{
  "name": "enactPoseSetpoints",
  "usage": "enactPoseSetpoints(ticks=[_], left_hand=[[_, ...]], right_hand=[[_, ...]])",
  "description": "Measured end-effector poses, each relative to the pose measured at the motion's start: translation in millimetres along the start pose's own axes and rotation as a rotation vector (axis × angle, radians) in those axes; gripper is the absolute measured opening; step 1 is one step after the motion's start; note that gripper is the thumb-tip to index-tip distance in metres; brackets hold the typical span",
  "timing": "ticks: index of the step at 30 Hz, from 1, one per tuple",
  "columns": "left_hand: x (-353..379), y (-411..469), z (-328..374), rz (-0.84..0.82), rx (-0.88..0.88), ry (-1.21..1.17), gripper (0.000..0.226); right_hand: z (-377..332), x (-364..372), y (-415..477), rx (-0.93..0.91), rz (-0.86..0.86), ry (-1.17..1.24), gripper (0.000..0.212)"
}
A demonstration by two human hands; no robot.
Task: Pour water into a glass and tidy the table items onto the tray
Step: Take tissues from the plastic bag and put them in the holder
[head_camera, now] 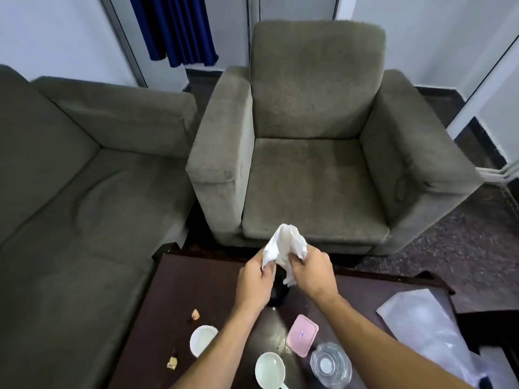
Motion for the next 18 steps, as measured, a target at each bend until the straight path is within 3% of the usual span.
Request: enactPoseSetpoints(ticks=[11, 16, 18], left_hand=[[37, 6, -77, 0.095, -0.007, 0.071, 0.027], [41, 4, -71, 0.161, 0.207, 0.195, 0.046], [41, 6, -70, 0.230, 0.255, 0.298, 0.028]], right_hand=[[61, 70, 8, -0.067, -0.005, 0.002, 0.036], [76, 77, 10, -0.074, 0.018, -0.017, 0.038], [80, 81, 11, -0.073, 0.006, -0.009, 0.032]])
Point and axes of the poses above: each hand's wrist, its own y-axis towards the middle knuckle, its own x-axis out of the palm, z = x × y, the point moved 5 cm from there along y, towards the middle knuckle, and after that the axes turned 2 degrees about -x, right-handed, at the moved point
